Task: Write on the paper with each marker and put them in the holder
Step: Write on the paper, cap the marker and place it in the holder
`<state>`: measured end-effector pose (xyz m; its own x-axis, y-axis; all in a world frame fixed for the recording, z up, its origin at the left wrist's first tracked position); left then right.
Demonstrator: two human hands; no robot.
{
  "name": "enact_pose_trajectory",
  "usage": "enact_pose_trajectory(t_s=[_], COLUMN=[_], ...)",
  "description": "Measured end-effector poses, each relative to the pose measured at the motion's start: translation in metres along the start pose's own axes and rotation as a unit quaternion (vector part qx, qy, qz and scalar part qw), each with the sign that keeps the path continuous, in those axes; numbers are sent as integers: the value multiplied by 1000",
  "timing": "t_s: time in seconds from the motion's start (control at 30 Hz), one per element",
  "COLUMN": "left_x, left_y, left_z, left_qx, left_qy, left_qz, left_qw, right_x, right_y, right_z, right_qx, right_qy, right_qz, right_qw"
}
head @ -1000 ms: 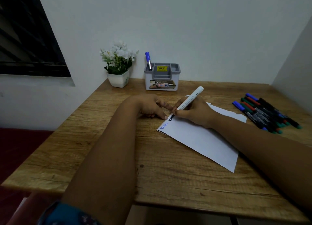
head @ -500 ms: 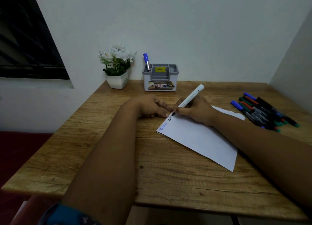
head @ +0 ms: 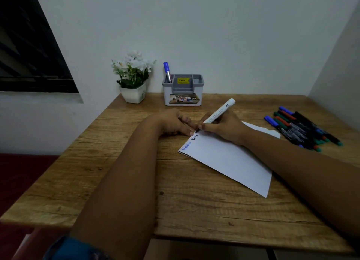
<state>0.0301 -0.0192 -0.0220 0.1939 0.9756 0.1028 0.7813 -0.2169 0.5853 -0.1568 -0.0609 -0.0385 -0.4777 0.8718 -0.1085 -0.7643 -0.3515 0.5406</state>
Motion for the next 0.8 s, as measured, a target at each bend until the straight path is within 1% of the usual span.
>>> enact_pose_trajectory(t_s=[0.13,0.23,0.37,0.57,0.8], left_x=[2,2,4,5,6], left_y=[0,0,0,-1,-1], left_z=[-3,-4,-5,-6,-9], left_qx=[-20,-12,-8,-11,-15], left_qy=[4,1,0,-1,4], left_qz=[6,4,4,10,11], left_qw=[1000,1000,1000,1000,1000], right_x=[1,0,-2,-3,-2], right_y=[-1,0,0,1,1], right_z=[2,0,-1,-6,-2], right_qx=[16,18,22,-27,2], right_qy=[9,-10,-7,-29,-19], right_qz=[13,7,-5,-36,-16], right_qw=[1000,1000,1000,999,1000])
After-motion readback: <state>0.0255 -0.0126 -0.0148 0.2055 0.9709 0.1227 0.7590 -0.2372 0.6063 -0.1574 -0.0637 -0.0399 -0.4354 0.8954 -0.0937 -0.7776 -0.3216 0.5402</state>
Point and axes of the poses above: each hand's wrist, its own x-axis away from the middle knuckle, its own y-axis out of the back of the hand, z = x × y, the point moved 2 cm from there along -x, towards the middle knuckle, and after that the axes turned 11 degrees about -y, right-handed, at the moved point
